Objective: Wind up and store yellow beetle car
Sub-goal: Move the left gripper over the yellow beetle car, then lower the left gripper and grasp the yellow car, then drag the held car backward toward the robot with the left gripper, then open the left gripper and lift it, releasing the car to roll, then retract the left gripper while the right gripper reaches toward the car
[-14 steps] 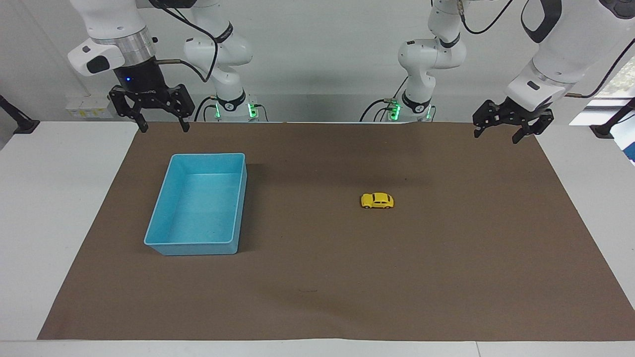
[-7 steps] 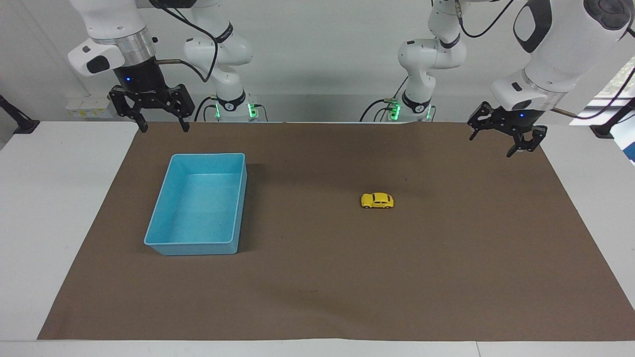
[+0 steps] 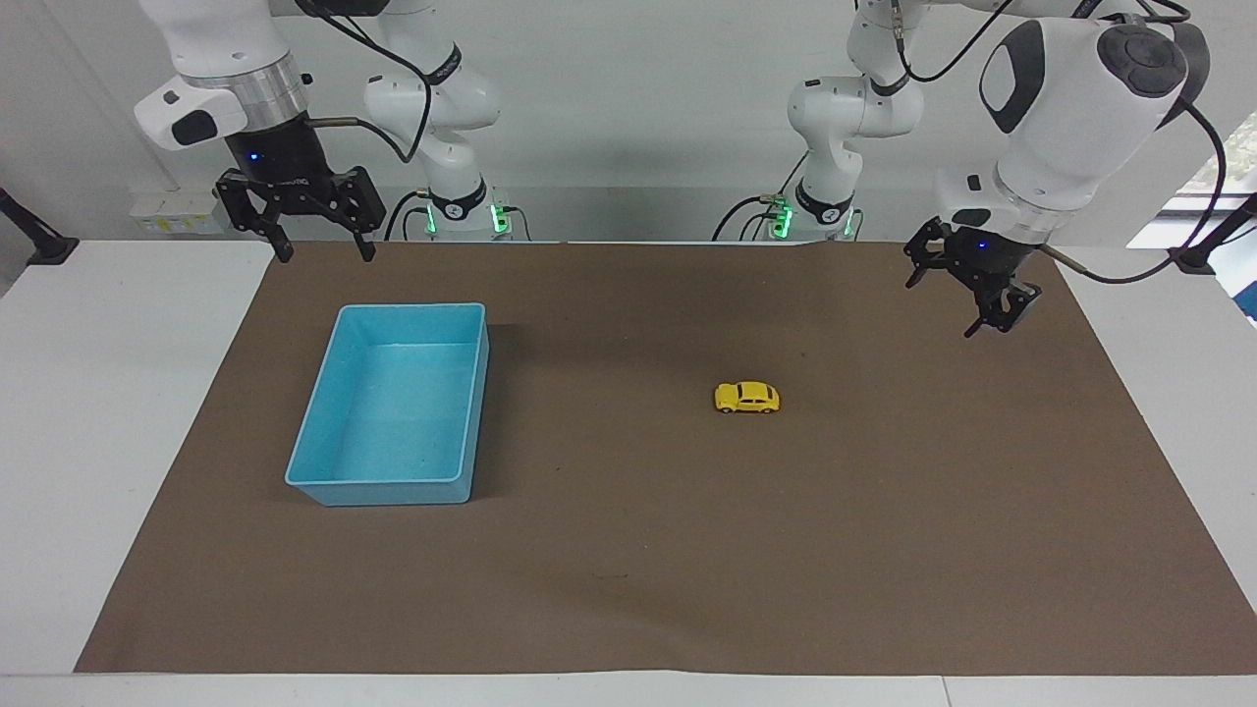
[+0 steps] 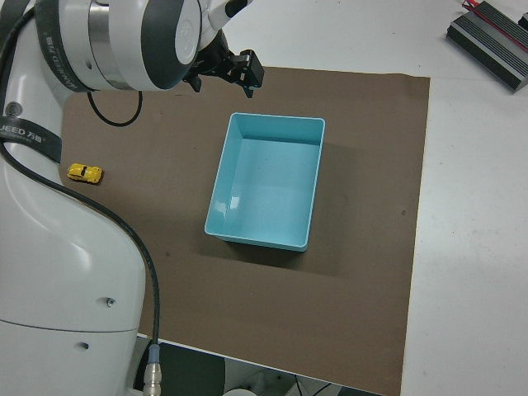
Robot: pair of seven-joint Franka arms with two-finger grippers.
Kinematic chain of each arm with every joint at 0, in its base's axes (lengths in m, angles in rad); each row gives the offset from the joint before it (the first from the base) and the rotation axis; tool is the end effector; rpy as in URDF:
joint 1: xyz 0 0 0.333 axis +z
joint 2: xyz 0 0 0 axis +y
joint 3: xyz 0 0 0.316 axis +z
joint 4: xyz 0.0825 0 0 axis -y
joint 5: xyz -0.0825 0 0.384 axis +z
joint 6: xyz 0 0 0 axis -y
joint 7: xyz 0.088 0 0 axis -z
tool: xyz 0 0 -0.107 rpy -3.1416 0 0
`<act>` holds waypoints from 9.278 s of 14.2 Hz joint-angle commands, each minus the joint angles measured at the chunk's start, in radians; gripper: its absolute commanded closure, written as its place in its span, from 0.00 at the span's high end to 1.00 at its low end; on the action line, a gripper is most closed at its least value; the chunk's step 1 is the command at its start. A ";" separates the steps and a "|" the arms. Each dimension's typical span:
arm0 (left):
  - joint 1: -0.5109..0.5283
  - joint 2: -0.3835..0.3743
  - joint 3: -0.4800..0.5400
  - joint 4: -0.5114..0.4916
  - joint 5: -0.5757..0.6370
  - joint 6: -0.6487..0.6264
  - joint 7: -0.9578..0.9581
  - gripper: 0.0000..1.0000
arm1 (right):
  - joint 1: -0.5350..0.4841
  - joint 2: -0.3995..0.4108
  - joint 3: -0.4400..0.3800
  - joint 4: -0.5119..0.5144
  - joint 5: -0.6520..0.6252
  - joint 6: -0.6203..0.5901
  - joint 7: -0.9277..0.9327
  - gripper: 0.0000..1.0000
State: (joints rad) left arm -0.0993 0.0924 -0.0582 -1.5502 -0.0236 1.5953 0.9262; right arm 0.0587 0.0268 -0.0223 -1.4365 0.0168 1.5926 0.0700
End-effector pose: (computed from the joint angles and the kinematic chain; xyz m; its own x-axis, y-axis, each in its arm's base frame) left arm 0.5757 -0.0924 0.5839 0.4690 -0.8832 -0.0052 -0.8817 -0.4686 0.0551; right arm 0.5645 0.0225 0.6752 0.9912 -0.0342 0.1275 -0.0312 -0.9992 -0.0251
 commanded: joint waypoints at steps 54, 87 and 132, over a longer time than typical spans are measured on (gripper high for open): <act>-0.384 0.116 0.009 -0.600 -0.231 0.885 0.349 0.00 | -0.013 -0.016 0.007 -0.013 0.012 -0.003 0.017 1.00; -0.079 0.115 0.021 -0.674 -0.230 0.861 0.708 0.09 | -0.013 -0.016 0.007 -0.013 0.012 -0.003 0.017 1.00; -0.057 -0.099 0.153 0.018 0.033 -0.090 -0.825 1.00 | 0.211 -0.002 0.056 -0.455 0.040 0.305 -1.177 1.00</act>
State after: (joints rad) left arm -0.1625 0.0015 0.0940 -1.5253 -0.0117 1.5097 0.0946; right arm 0.2519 -0.0089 0.0337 -1.8766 0.0575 1.8468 -1.0452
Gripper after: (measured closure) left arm 0.000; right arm 0.000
